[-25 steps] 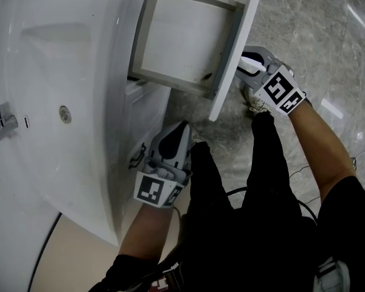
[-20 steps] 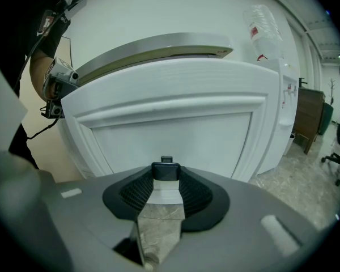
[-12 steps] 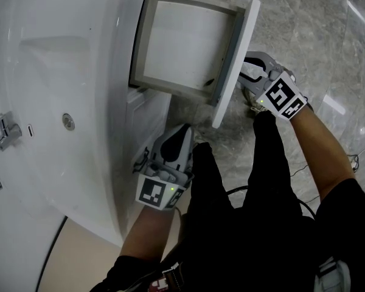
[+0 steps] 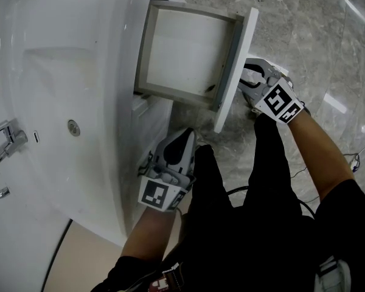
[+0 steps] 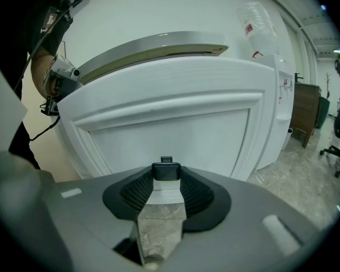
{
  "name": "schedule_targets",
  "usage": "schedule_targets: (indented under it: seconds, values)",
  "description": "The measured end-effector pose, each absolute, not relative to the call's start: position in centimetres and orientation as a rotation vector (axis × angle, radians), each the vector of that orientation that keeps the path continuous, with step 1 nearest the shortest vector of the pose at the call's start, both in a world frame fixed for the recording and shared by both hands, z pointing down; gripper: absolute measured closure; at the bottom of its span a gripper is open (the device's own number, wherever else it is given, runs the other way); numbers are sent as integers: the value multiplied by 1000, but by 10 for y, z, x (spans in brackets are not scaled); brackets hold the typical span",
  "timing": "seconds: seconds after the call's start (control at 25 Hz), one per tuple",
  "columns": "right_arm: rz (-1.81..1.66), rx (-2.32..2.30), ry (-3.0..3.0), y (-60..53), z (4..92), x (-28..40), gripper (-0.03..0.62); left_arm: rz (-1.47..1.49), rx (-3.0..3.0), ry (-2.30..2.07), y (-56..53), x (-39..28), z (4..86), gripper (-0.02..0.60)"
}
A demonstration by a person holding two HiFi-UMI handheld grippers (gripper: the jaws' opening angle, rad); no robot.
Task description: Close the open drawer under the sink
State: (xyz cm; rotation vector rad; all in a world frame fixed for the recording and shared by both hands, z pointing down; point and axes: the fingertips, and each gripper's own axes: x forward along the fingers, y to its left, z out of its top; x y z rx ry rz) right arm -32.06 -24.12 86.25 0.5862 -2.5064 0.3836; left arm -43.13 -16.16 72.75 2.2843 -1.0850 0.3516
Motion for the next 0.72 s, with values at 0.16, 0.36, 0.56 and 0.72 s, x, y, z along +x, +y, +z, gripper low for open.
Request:
schedule_targets:
  seconds: [0.16, 0.36, 0.56, 0.72]
  values:
    - [385, 587, -2459, -238, 862, -319, 448, 344, 2293, -1057, -166, -427, 717, 581]
    - [404, 616, -2440, -240, 841, -310, 437, 312, 2328, -1039, -177, -419, 687, 581]
    - [420, 656, -2417, -239, 811, -292, 439, 335, 2361, -1027, -188, -414, 655, 581]
    - [476, 707, -2428, -244, 779, -275, 441, 339, 2393, -1025, -203, -407, 624, 581]
